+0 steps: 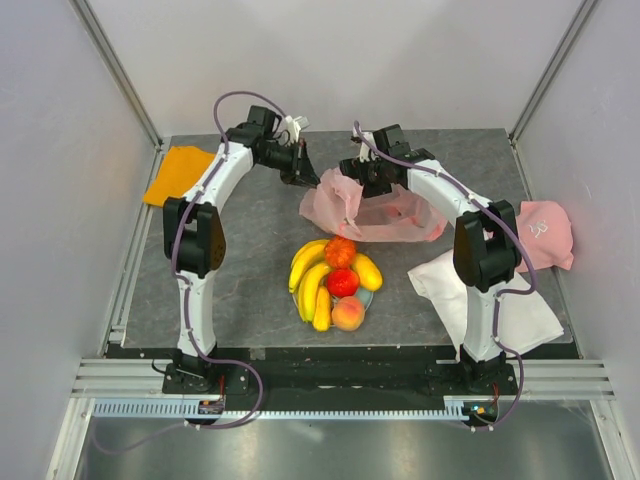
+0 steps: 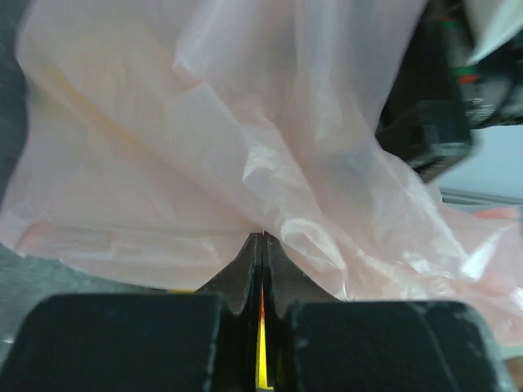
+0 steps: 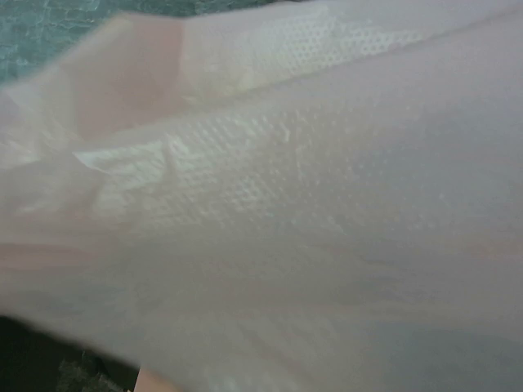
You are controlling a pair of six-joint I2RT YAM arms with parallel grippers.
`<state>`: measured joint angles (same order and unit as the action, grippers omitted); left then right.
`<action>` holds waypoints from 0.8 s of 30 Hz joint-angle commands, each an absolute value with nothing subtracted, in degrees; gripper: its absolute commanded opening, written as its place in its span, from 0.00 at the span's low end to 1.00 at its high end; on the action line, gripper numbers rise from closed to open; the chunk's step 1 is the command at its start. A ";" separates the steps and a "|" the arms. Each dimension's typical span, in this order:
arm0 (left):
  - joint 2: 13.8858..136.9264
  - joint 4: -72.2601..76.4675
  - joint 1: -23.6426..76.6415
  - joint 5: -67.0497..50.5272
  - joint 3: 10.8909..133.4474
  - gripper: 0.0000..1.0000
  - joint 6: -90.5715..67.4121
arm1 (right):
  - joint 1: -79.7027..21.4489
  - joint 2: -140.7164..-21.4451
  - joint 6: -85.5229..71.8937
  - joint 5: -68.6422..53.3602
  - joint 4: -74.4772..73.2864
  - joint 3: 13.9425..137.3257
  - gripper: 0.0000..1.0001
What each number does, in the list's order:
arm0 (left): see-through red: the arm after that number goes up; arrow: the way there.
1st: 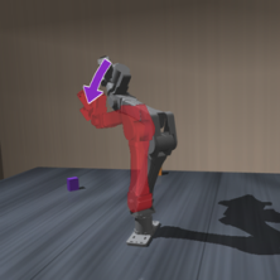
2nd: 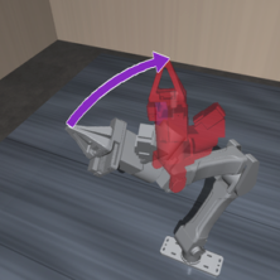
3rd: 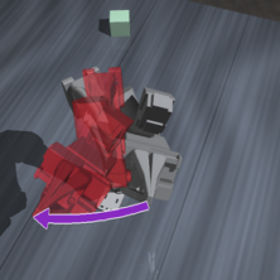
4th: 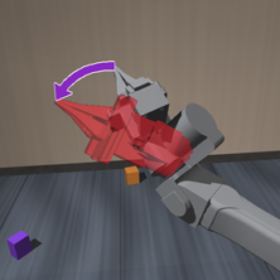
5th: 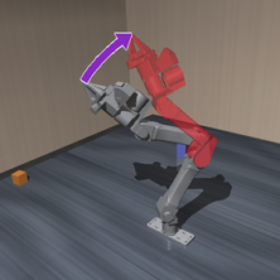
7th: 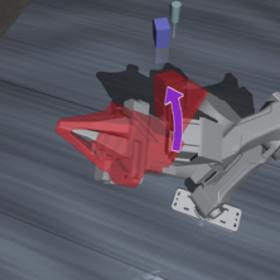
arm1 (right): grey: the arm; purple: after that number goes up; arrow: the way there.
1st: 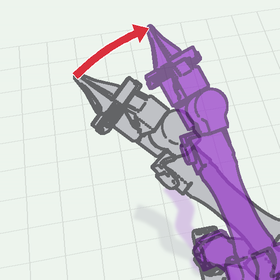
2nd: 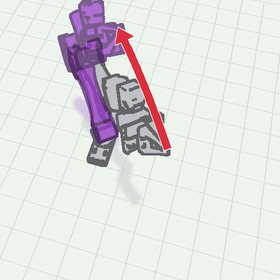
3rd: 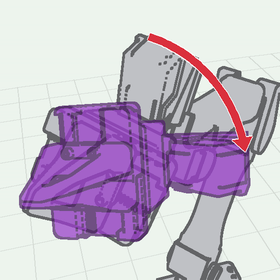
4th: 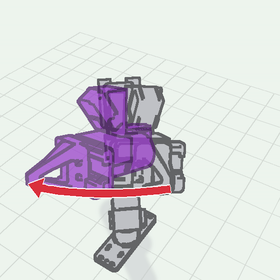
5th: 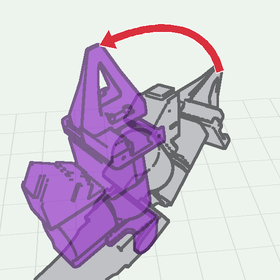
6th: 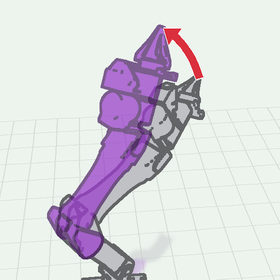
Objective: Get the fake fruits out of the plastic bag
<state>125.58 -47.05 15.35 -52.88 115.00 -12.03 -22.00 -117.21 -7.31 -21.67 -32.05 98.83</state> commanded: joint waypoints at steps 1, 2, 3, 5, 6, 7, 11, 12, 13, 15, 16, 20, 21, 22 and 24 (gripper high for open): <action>119.80 -47.72 13.19 -49.83 125.58 0.02 -3.96 | -22.06 -114.96 -7.82 -18.64 -29.71 99.85 0.98; 119.71 -47.72 12.66 -50.70 129.08 0.02 -3.69 | -22.06 -114.35 -7.91 -18.55 -29.36 99.50 0.98; 119.62 -47.72 12.57 -51.32 130.59 0.02 -3.00 | -22.06 -114.08 -8.08 -18.37 -29.18 99.32 0.98; 119.18 -47.99 12.83 -53.60 132.71 0.02 -2.55 | -22.06 -113.82 -8.26 -18.28 -28.74 98.79 0.98; 118.92 -48.34 13.01 -53.96 132.45 0.02 -2.55 | -21.97 -113.82 -8.26 -18.28 -28.57 98.70 0.98; 118.74 -48.86 13.27 -54.23 131.76 0.02 -2.11 | -22.06 -113.91 -8.26 -18.19 -28.56 98.53 0.98; 116.03 -53.16 13.62 -53.27 122.46 0.02 2.61 | -22.15 -113.47 -8.17 -17.58 -28.65 97.65 0.98; 115.23 -53.70 13.62 -52.65 120.87 0.02 5.25 | -22.15 -113.21 -8.17 -17.32 -28.74 97.21 0.98; 114.44 -54.14 13.62 -51.95 119.20 0.02 6.23 | -22.06 -112.42 -8.17 -17.23 -28.74 96.51 0.98; 111.98 -54.23 13.62 -49.67 114.62 0.02 7.11 | -22.15 -111.71 -8.00 -17.40 -28.74 95.54 0.98; 111.36 -54.23 13.62 -49.14 112.35 0.02 7.03 | -22.15 -110.66 -8.00 -17.58 -28.74 94.58 0.98; 108.73 -54.32 13.45 -45.89 110.21 0.25 6.07 | -23.46 -107.76 -6.16 -15.66 -29.35 92.03 0.98; 107.33 -54.32 13.45 -45.36 109.95 0.36 6.15 | -24.42 -106.36 -5.28 -12.95 -29.53 90.63 0.98; 106.62 -54.23 13.45 -44.83 109.69 0.39 6.50 | -24.78 -105.74 -4.93 -11.27 -29.62 90.01 0.98; 105.13 -54.14 13.45 -45.09 109.25 0.44 6.77 | -25.13 -105.03 -4.92 -7.50 -29.53 89.04 0.98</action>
<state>112.60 -54.50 13.74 -46.52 108.81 4.14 -23.46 -109.67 -6.46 -14.59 -30.59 90.61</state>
